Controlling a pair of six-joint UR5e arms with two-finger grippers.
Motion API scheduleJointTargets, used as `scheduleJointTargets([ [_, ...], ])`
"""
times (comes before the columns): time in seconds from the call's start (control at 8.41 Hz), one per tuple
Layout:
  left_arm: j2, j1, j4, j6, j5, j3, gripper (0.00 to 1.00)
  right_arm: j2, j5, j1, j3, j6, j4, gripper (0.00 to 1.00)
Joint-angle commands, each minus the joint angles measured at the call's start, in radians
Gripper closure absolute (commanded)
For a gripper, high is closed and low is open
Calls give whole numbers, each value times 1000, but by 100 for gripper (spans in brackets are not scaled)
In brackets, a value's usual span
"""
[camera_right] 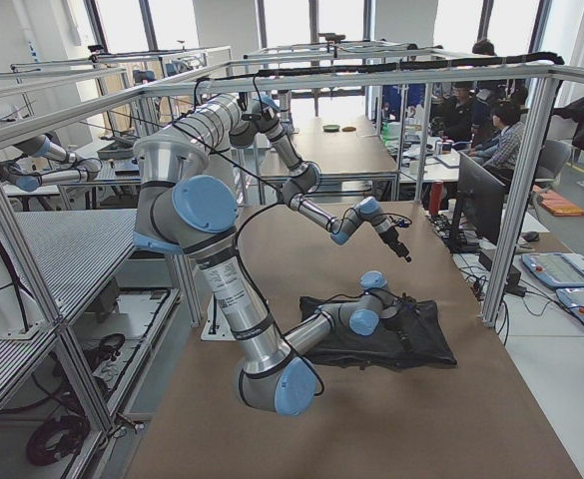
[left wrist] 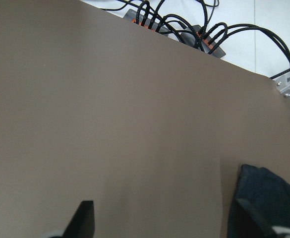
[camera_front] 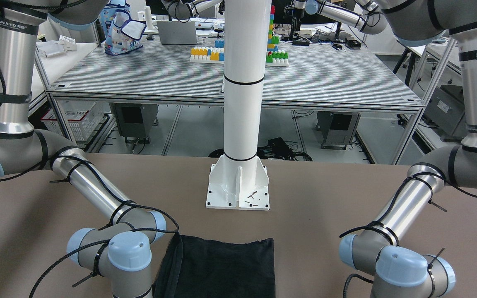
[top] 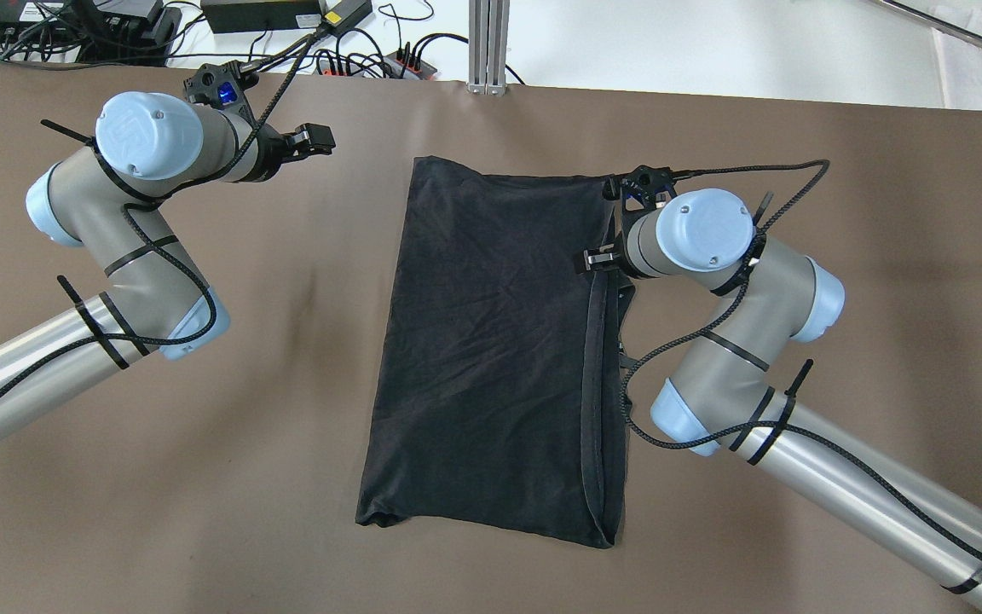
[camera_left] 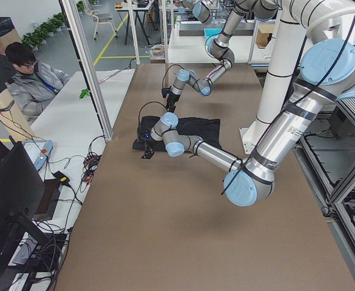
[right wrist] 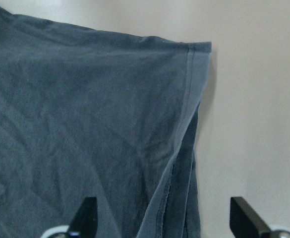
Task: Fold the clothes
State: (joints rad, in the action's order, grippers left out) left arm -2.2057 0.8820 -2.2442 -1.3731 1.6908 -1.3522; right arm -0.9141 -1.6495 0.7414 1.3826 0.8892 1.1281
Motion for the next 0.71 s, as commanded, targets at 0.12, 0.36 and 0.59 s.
scheduleJointTargets([
  [0.12,0,-1,0,-4,0,7,0,14,42,-4,-59,-4,-33,6],
  [0.36,0,-2,0,-4,0,7,0,-15,42,-4,-51,8,-34,6],
  [0.59,-2,0,0,-1,0,7,0,-12,42,-11,-56,8,-34,6],
])
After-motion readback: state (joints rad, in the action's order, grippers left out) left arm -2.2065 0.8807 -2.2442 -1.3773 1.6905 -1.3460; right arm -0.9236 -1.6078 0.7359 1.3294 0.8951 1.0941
